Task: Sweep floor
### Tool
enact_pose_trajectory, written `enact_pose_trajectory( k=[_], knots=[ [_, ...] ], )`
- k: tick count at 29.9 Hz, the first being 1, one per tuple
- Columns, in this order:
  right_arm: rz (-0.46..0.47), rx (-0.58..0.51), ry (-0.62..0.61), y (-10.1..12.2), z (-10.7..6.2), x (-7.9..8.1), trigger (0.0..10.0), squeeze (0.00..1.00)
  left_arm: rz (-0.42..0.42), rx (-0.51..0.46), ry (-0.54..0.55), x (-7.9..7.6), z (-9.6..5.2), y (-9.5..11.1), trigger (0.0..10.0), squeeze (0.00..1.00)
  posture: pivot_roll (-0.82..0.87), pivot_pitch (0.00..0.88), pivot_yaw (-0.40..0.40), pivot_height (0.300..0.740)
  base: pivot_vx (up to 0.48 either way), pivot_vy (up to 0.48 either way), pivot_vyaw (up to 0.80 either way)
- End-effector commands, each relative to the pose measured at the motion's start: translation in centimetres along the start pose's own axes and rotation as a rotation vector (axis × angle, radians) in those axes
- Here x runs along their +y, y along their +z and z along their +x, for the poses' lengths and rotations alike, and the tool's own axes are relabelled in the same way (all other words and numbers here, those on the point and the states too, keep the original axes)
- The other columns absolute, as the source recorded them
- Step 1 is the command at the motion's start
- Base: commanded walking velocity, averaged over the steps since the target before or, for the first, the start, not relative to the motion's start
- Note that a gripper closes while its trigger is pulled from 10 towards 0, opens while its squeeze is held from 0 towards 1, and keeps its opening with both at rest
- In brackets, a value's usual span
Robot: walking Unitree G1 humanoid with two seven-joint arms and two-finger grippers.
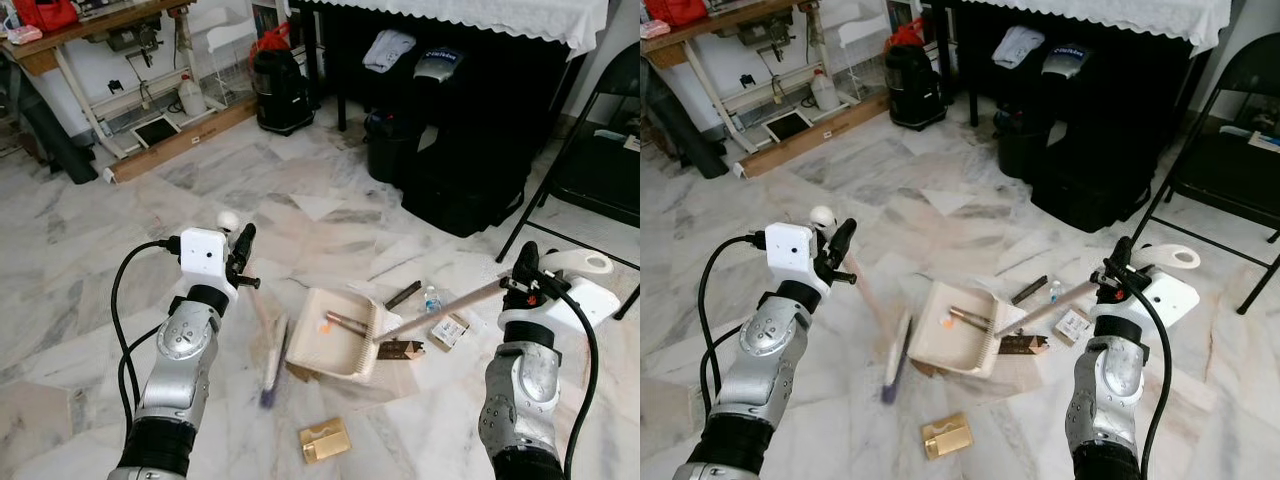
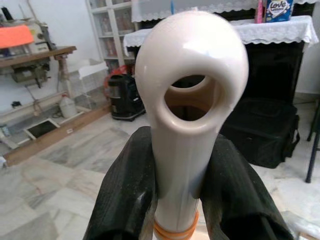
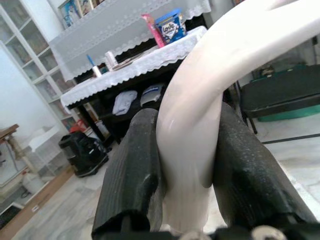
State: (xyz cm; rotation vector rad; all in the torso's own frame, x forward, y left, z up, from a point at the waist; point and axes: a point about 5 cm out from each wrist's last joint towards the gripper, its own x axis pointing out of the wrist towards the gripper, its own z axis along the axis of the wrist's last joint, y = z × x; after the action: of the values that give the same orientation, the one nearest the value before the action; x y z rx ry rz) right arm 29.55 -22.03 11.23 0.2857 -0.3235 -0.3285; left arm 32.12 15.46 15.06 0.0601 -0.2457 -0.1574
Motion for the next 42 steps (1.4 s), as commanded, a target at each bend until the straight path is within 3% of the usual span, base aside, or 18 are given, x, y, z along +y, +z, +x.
enact_pose_trajectory(
  k=[1,9,16,42],
  knots=[
    [0.027,-0.036,0.020,0.9,0.2,0.5,10.0,0.00,0.024,-0.072,0.002,0.1,0.2,1.2,10.0,0.00,0.00,0.037,0.058,0.740,0.000,0.000,0.00],
    [-0.039,-0.026,0.049,1.4,-0.2,0.4,10.0,0.00,-0.016,-0.045,0.094,0.7,-0.5,0.1,10.0,0.00,0.00,0.040,0.038,0.740,0.000,0.000,0.00],
    [-0.068,-0.021,0.070,1.7,-0.3,0.7,10.0,0.00,-0.063,-0.022,0.124,1.2,-0.5,-0.5,10.0,0.00,-0.01,0.019,0.028,0.740,0.000,0.000,0.77],
    [-0.086,-0.018,0.071,2.1,-0.1,0.6,10.0,0.00,-0.062,-0.048,0.084,0.2,-0.1,0.0,10.0,0.00,-0.01,0.000,0.042,0.740,0.000,0.000,0.80]
  ],
)
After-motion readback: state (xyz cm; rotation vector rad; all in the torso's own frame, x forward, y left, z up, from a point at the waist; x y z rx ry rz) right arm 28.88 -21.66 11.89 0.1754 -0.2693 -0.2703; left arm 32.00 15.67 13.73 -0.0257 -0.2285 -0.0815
